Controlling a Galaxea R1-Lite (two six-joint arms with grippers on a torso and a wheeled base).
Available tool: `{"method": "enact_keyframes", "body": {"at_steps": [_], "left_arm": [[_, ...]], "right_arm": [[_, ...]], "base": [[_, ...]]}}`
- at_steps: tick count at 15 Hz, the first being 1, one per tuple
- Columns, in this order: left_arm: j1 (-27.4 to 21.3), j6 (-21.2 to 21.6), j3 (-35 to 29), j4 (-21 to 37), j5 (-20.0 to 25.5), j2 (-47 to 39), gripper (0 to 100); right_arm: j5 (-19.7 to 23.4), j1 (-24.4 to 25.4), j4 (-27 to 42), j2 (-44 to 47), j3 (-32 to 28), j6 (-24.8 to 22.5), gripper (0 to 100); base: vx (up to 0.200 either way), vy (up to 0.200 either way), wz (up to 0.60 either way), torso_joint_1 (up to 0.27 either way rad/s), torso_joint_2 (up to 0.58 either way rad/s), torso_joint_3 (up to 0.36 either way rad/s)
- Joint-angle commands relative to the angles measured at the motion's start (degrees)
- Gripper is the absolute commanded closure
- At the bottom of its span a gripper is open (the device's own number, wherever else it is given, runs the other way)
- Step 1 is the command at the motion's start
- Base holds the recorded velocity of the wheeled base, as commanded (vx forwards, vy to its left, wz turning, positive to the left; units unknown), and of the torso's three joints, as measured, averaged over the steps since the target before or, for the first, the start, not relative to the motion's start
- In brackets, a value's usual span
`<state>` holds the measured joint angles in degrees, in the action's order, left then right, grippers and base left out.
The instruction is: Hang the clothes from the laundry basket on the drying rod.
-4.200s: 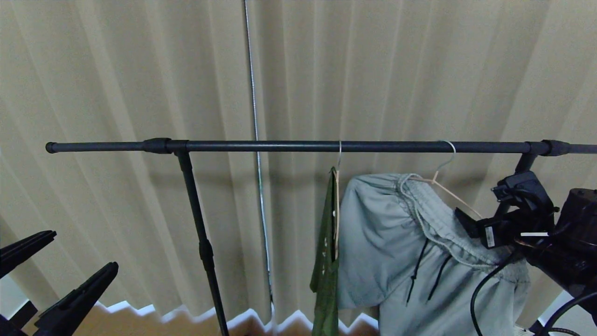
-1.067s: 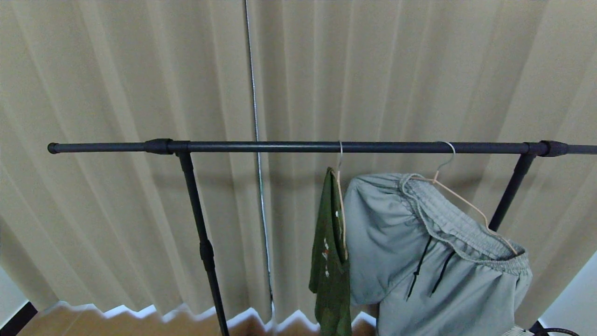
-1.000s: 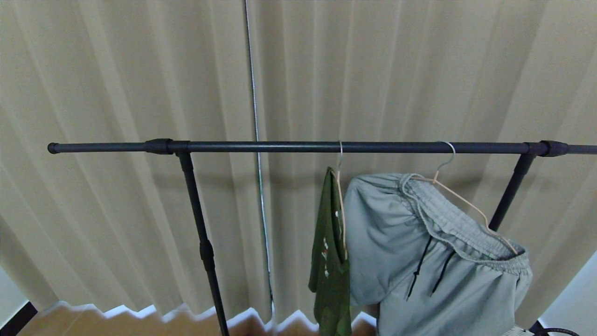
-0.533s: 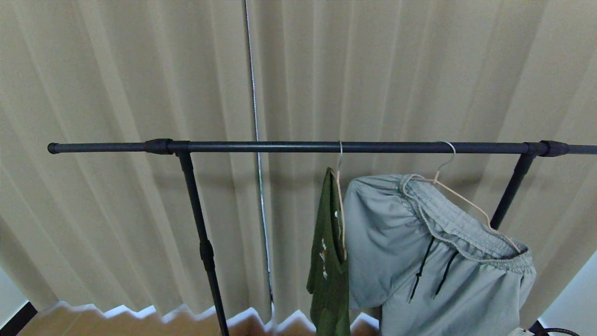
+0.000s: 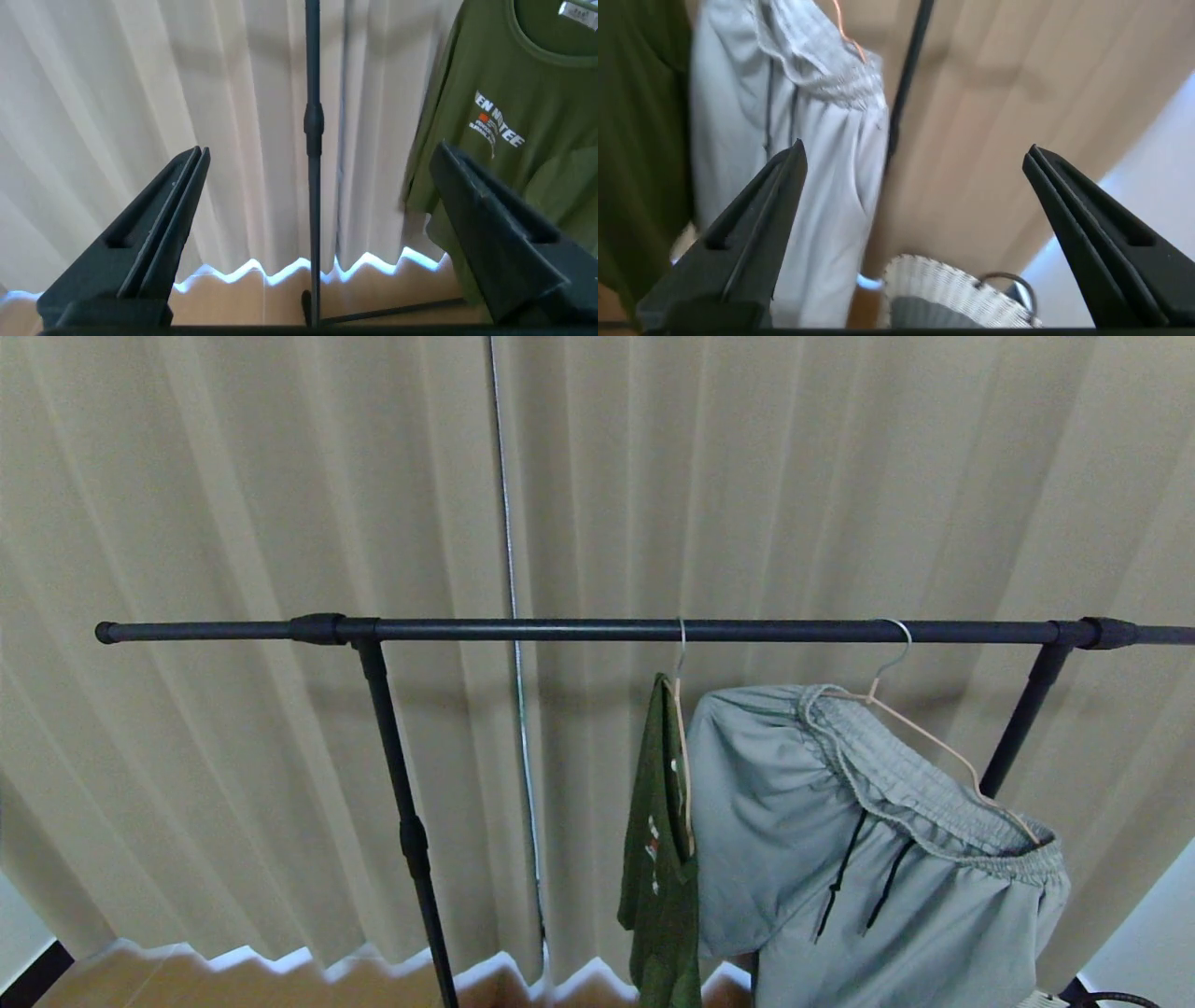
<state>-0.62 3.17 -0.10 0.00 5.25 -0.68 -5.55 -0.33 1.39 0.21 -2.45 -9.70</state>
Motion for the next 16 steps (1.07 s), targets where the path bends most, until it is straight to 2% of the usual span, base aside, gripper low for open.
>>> {"method": "enact_keyframes", "body": {"at_steps": [1, 6, 7, 9, 10, 16], "left_arm": [[0.01, -0.53, 0.01, 0.0, 0.02, -0.02, 0], [0.01, -0.53, 0.01, 0.0, 0.02, -0.02, 0], [0.01, -0.53, 0.01, 0.0, 0.02, -0.11, 0], [0.01, -0.53, 0.01, 0.0, 0.02, -0.02, 0], [0.01, -0.53, 0.01, 0.0, 0.02, -0.02, 0], [0.01, -0.53, 0.01, 0.0, 0.02, -0.02, 0]], "right_arm": [[3.26, -0.02, -3.85, -0.12, 2.45, 1.88, 0], [7.13, -0.02, -2.53, -0.12, 2.45, 10.67, 0], [8.18, -0.02, -2.53, -0.12, 2.45, 10.76, 0], [13.63, 0.07, -2.44, -0.12, 2.45, 9.35, 0], [14.86, 0.07, -2.44, -0.12, 2.45, 8.3, 0], [14.51, 0.07, -2.18, -0.12, 2.45, 8.03, 0]], "base": [[0.0, 0.0, 0.0, 0.0, 0.0, 0.0], [0.0, 0.0, 0.0, 0.0, 0.0, 0.0], [0.0, 0.0, 0.0, 0.0, 0.0, 0.0], [0.0, 0.0, 0.0, 0.0, 0.0, 0.0], [0.0, 0.0, 0.0, 0.0, 0.0, 0.0], [0.0, 0.0, 0.0, 0.0, 0.0, 0.0]]}}
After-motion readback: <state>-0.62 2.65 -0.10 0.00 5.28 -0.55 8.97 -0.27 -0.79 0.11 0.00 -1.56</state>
